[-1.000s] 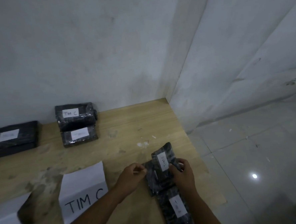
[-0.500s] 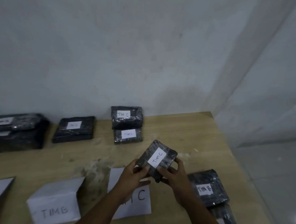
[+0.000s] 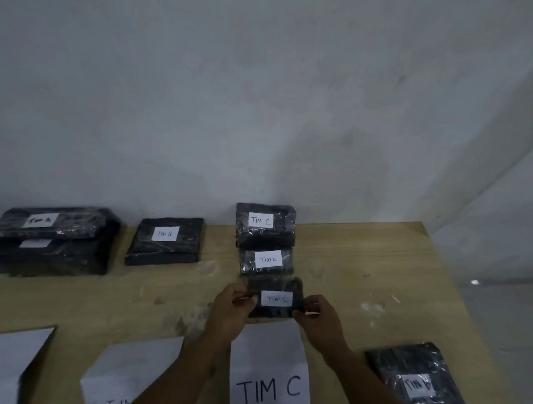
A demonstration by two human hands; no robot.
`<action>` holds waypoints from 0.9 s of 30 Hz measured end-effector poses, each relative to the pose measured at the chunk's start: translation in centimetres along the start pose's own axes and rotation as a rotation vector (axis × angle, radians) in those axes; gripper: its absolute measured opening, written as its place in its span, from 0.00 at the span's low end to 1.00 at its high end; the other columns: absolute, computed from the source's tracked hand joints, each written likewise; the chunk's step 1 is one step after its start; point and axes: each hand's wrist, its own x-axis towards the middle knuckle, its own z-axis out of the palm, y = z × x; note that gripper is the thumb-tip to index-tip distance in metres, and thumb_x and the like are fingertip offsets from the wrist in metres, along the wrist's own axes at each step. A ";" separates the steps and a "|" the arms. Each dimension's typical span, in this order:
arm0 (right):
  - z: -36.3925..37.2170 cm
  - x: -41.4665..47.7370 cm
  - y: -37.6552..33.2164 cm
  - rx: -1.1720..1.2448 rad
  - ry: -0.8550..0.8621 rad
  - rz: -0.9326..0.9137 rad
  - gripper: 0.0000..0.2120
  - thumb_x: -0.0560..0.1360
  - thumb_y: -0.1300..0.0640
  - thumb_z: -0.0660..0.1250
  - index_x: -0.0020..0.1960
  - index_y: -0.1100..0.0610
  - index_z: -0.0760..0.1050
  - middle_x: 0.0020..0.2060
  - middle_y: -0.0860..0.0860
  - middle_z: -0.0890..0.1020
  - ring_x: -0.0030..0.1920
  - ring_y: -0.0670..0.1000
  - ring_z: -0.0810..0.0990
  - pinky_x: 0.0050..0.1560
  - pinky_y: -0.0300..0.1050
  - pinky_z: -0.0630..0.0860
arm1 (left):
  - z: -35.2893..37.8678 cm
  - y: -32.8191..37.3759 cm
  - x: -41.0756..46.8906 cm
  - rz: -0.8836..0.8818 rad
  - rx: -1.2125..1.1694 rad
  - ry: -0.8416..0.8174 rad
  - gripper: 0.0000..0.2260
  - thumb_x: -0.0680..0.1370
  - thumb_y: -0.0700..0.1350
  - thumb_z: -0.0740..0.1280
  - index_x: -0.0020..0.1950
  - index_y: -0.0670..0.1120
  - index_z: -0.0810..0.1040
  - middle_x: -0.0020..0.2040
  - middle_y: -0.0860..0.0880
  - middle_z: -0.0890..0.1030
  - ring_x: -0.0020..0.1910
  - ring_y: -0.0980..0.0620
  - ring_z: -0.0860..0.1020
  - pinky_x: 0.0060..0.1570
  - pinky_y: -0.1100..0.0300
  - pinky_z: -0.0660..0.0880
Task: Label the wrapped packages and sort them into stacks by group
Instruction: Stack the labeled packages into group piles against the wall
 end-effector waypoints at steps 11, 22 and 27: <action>3.4 6.3 -0.4 -0.215 -0.004 0.011 0.08 0.75 0.57 0.69 0.51 0.58 0.75 0.44 0.51 0.80 0.42 0.48 0.76 0.33 0.28 0.66 | 1.1 -1.8 4.8 -0.086 -0.103 0.017 0.13 0.75 0.35 0.69 0.55 0.49 0.75 0.50 0.53 0.78 0.50 0.58 0.77 0.47 0.67 0.74; 3.3 5.6 0.1 -0.151 -0.041 0.003 0.20 0.75 0.57 0.69 0.65 0.60 0.69 0.56 0.54 0.77 0.50 0.51 0.79 0.45 0.40 0.72 | 0.6 -2.7 4.8 -0.140 0.000 0.143 0.25 0.75 0.38 0.69 0.70 0.45 0.66 0.67 0.45 0.70 0.67 0.46 0.70 0.57 0.57 0.71; 0.5 2.6 1.5 -0.054 0.019 -0.007 0.16 0.76 0.57 0.69 0.61 0.56 0.71 0.54 0.51 0.79 0.45 0.45 0.79 0.40 0.34 0.75 | 1.4 -1.5 1.7 -0.045 0.028 0.247 0.12 0.75 0.36 0.67 0.57 0.45 0.71 0.50 0.48 0.76 0.49 0.46 0.77 0.41 0.59 0.72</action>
